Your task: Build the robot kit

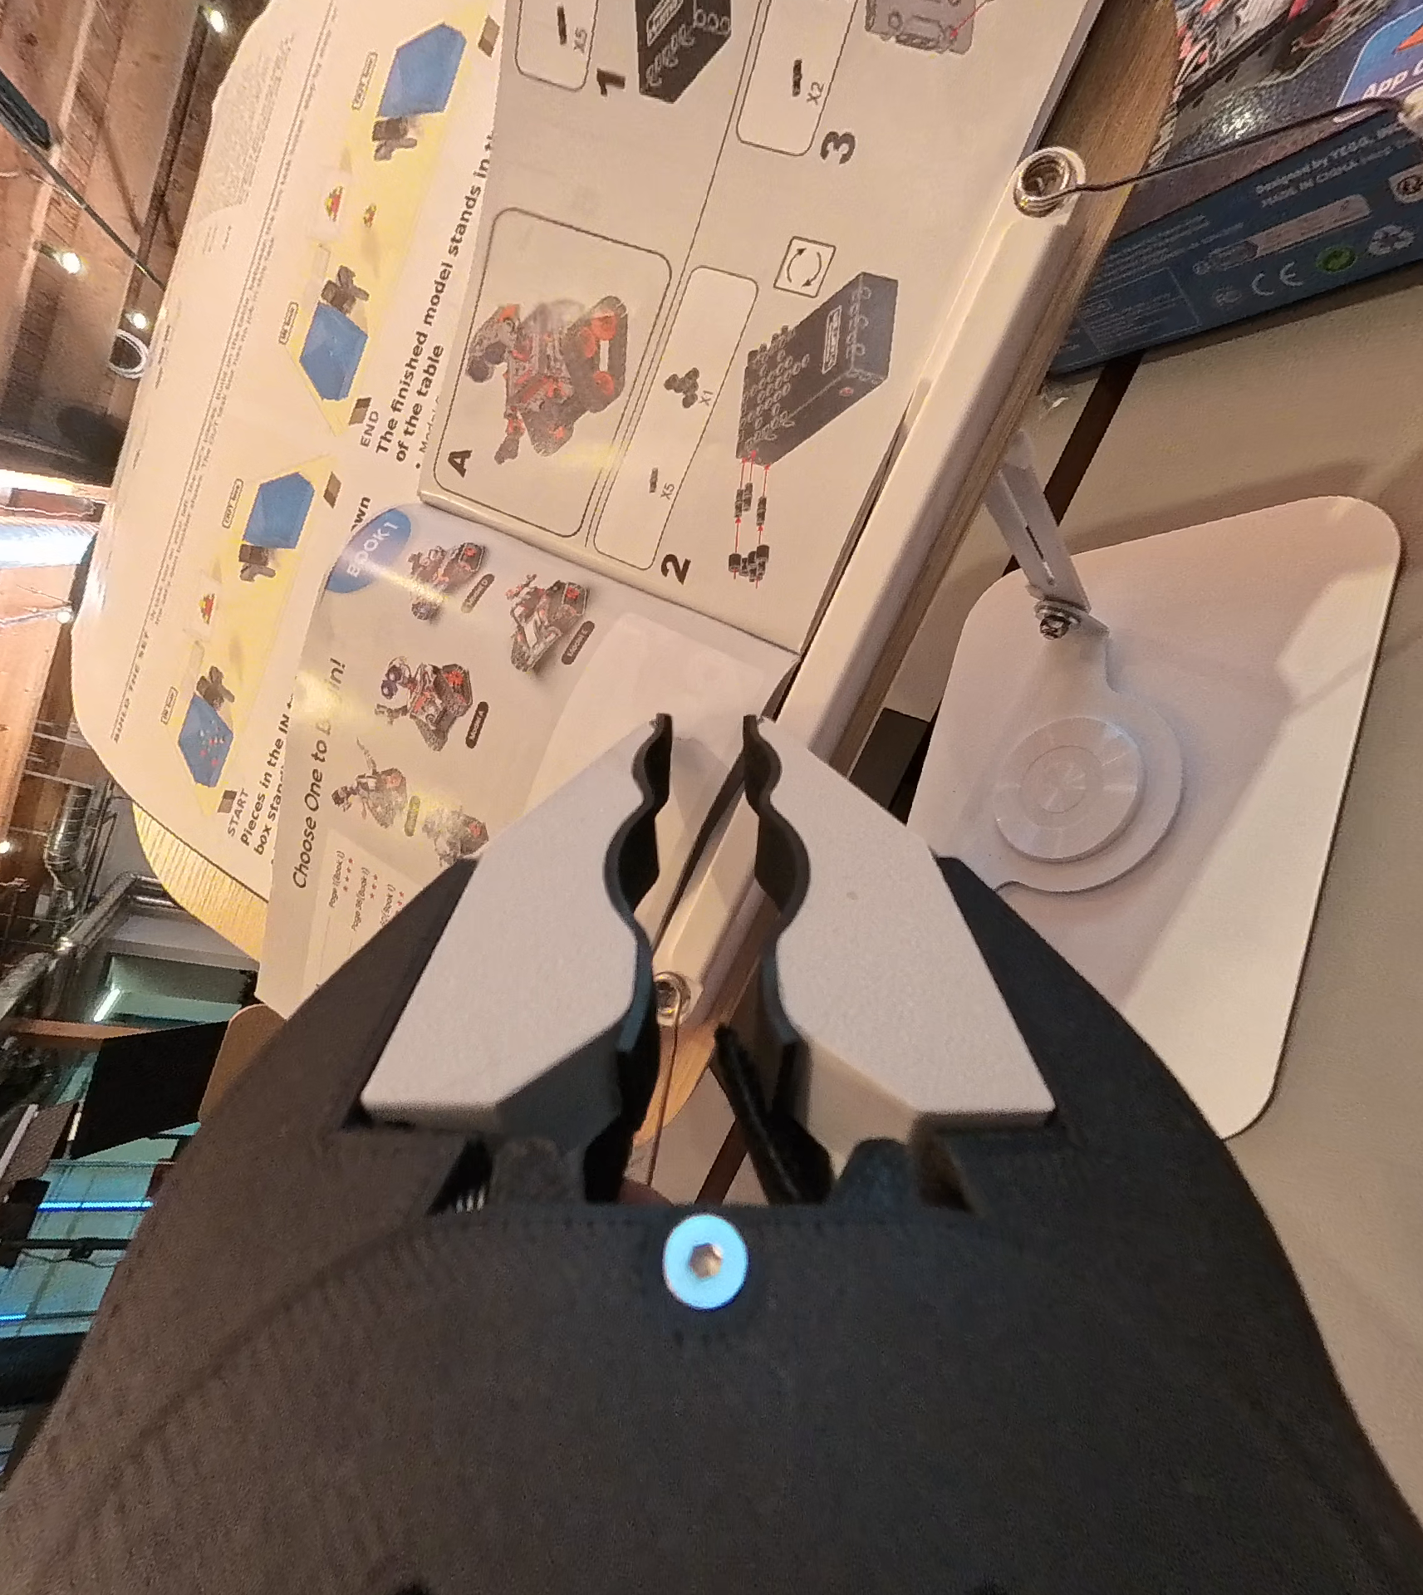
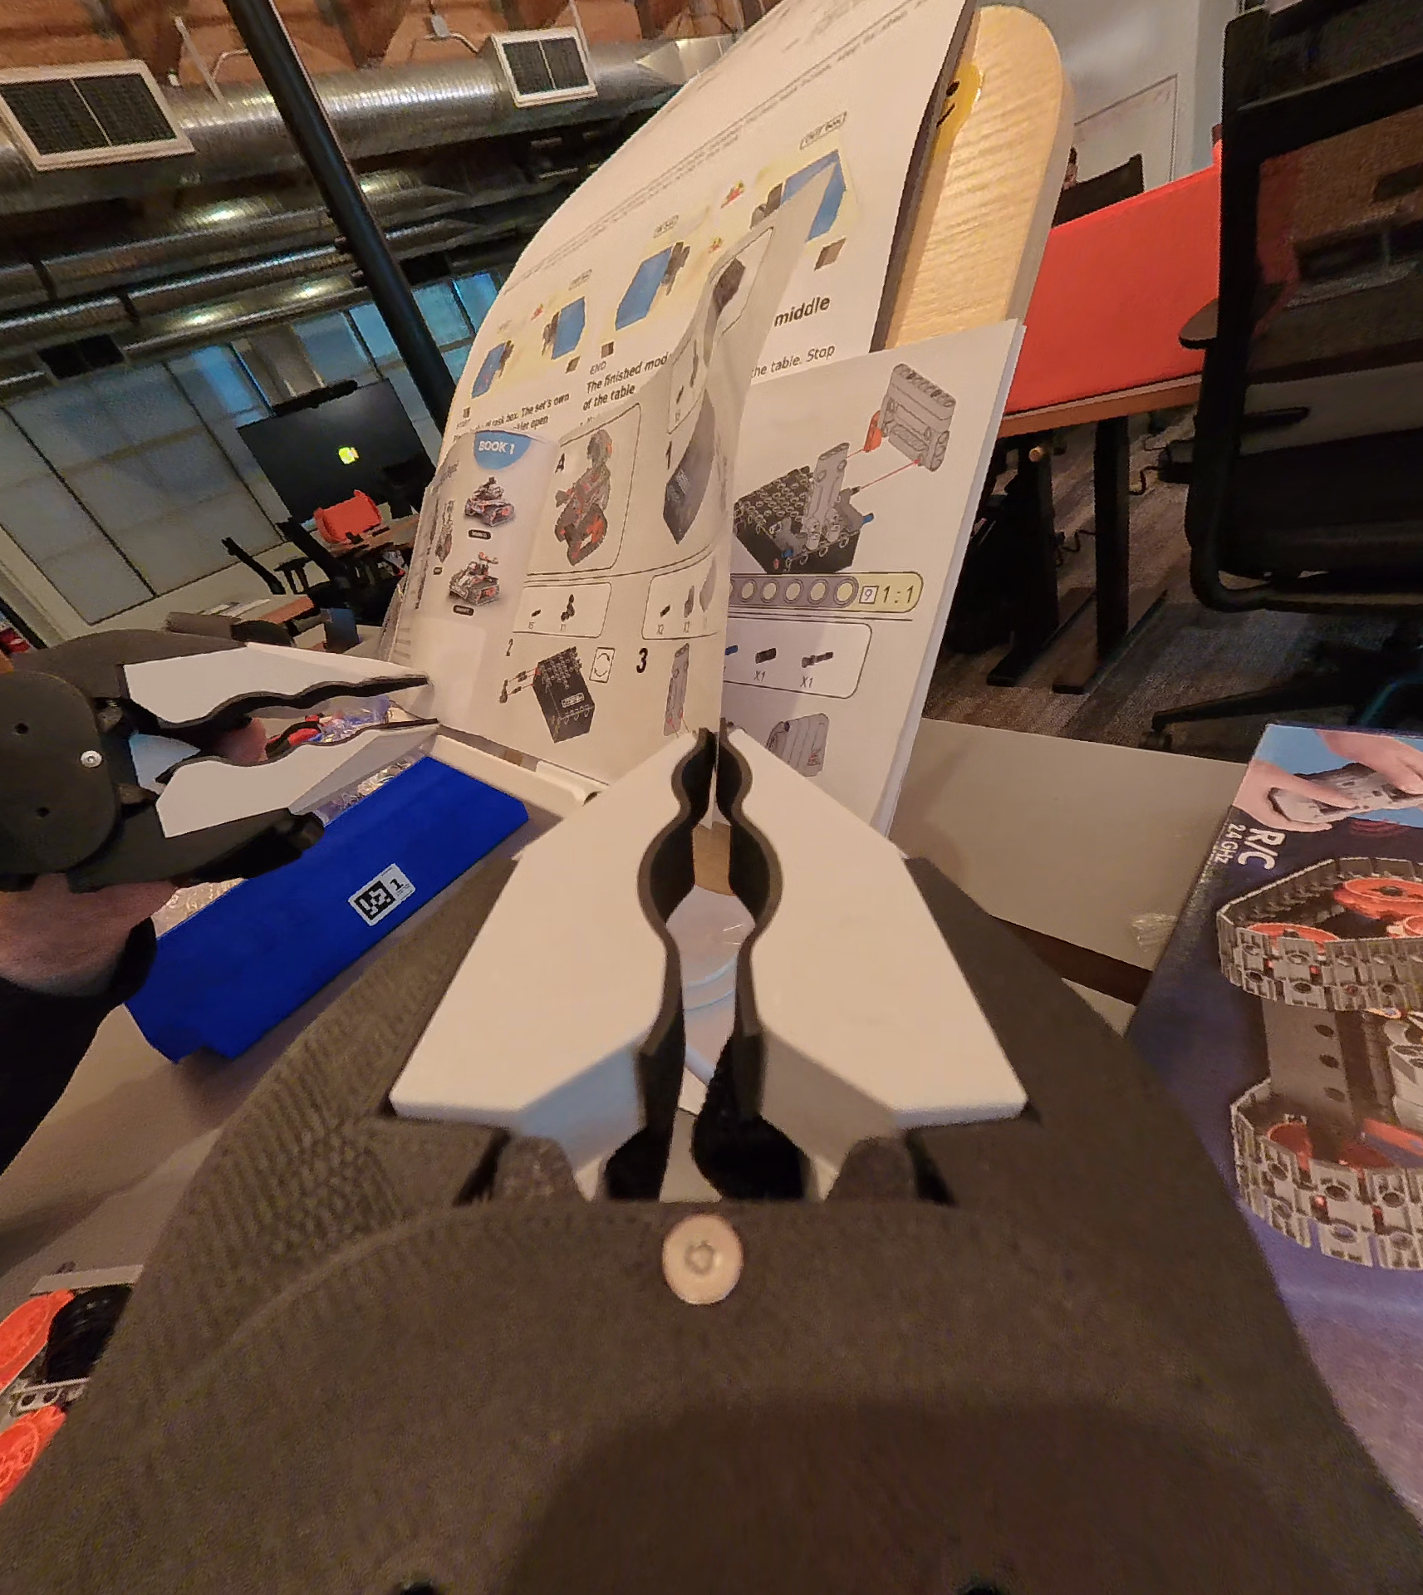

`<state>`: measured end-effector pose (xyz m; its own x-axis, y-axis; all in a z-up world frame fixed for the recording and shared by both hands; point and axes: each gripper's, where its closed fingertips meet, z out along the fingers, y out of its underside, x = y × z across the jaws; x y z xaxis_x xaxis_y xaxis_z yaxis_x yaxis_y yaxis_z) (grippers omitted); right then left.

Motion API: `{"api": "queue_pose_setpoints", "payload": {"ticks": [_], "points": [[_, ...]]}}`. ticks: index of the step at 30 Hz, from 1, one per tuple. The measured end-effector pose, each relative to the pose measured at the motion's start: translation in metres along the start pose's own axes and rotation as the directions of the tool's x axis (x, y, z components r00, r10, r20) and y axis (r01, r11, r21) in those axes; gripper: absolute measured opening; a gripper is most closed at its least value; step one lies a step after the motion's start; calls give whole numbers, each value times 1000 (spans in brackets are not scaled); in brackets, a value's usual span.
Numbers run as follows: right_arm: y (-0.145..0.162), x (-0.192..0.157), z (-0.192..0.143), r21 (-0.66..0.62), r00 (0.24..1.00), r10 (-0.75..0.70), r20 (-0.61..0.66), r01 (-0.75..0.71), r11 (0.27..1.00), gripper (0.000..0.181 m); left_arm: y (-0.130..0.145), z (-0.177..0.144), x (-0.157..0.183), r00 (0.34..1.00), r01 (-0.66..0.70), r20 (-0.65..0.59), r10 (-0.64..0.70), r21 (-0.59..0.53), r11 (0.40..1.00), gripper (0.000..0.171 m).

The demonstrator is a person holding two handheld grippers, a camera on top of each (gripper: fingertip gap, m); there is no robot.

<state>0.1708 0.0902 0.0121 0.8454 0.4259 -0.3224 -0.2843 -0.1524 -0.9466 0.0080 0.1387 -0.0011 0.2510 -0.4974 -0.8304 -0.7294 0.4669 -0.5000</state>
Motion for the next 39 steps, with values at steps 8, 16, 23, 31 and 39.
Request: {"api": "queue_pose_setpoints", "payload": {"ticks": [8, 16, 23, 31, 39], "points": [[-1, 2, -1, -8, 1000, 10, -7, -10, 1000, 0, 0, -2, 0, 1000, -3, 6, 3, -3, 1000, 16], [0, 2, -1, -14, 1000, 17, -1, -17, 1000, 0, 0, -4, 1, 1000, -4, 6, 4, -4, 1000, 18], [-1, 1, -3, -12, 1000, 22, 10, -22, 1000, 0, -1, -5, 2, 1000, -3, 7, 3, -5, 1000, 20], [-4, -2, -4, -9, 999, 27, 26, -27, 1000, 0, -12, -11, 2, 1000, 3, -1, -3, 28, 1000, 20], [-7, -8, -4, -7, 998, 30, 48, -30, 1000, 0, -41, -9, 16, 999, -35, -28, 37, 73, 997, 22]]}}
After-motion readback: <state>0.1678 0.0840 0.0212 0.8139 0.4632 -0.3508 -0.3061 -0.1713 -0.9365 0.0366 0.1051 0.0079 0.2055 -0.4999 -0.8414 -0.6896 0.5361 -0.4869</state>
